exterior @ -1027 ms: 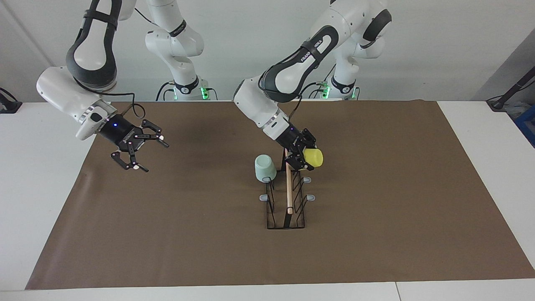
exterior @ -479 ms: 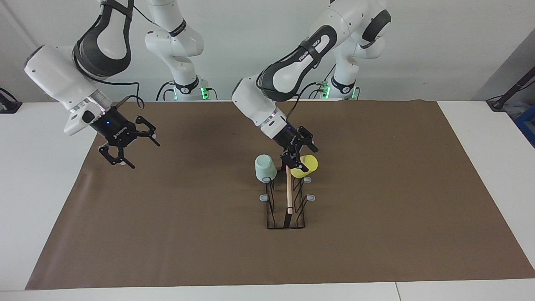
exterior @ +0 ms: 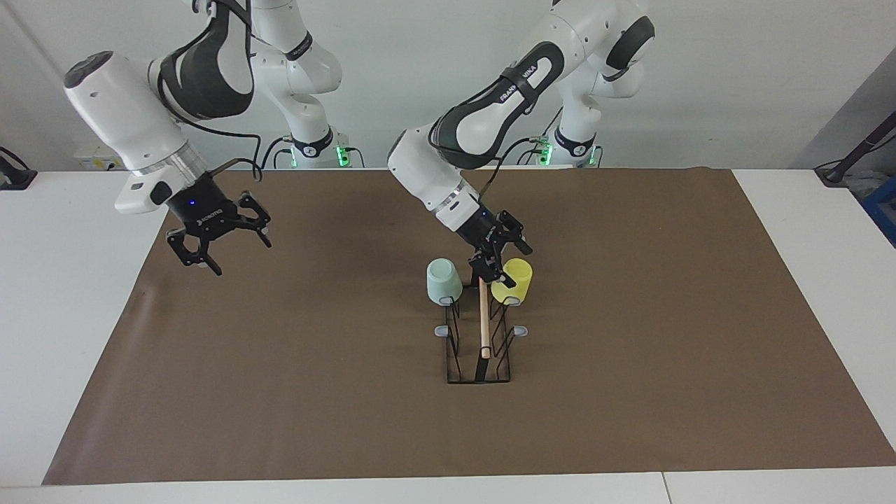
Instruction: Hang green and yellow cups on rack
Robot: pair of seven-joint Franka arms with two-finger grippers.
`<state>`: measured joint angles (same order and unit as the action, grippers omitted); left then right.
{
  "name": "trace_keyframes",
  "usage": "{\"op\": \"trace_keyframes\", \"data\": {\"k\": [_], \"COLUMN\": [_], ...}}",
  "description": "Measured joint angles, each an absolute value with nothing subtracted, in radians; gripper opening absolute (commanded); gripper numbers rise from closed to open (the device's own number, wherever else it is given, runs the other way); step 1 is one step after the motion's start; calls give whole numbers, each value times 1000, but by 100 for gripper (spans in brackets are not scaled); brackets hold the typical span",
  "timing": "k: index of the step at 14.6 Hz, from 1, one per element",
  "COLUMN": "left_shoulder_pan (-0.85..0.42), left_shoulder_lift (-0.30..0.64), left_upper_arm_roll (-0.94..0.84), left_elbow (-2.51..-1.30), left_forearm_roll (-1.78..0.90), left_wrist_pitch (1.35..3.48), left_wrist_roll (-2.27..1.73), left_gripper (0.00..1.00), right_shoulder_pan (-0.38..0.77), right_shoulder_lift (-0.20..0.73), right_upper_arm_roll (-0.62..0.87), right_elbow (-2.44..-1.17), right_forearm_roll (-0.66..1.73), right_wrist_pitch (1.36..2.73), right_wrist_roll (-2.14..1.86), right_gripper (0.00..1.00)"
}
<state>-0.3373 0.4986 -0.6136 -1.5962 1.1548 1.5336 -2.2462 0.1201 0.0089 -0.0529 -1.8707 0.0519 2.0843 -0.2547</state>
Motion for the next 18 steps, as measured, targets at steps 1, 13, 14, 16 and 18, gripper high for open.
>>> {"op": "trace_keyframes", "data": {"k": [1, 13, 14, 16, 18], "left_shoulder_pan": [-337, -315, -314, -311, -302], "left_shoulder_lift": [496, 224, 215, 196, 158], "left_upper_arm_roll": [-614, -298, -270, -207, -137], "left_elbow": [-1591, -1579, -1579, -1581, -1598], "left_forearm_roll": [1153, 686, 654, 579, 470], "left_wrist_pitch": [1534, 1634, 1646, 1678, 1732], "left_wrist_roll": [-2244, -1715, -1681, -1590, -1459], "left_gripper": [100, 100, 100, 100, 100], "right_shoulder_pan": [145, 44, 46, 49, 50], "right_shoulder_lift": [9, -21, -19, -13, -12], "right_upper_arm_roll": [-52, -92, -91, -87, -86], "right_elbow": [-1867, -1525, -1527, -1530, -1530], "right_forearm_roll": [3, 11, 11, 11, 6], "right_wrist_pitch": [2064, 1451, 1451, 1451, 1451], "right_wrist_roll": [-155, 126, 126, 126, 121], "right_gripper": [100, 100, 100, 100, 100]}}
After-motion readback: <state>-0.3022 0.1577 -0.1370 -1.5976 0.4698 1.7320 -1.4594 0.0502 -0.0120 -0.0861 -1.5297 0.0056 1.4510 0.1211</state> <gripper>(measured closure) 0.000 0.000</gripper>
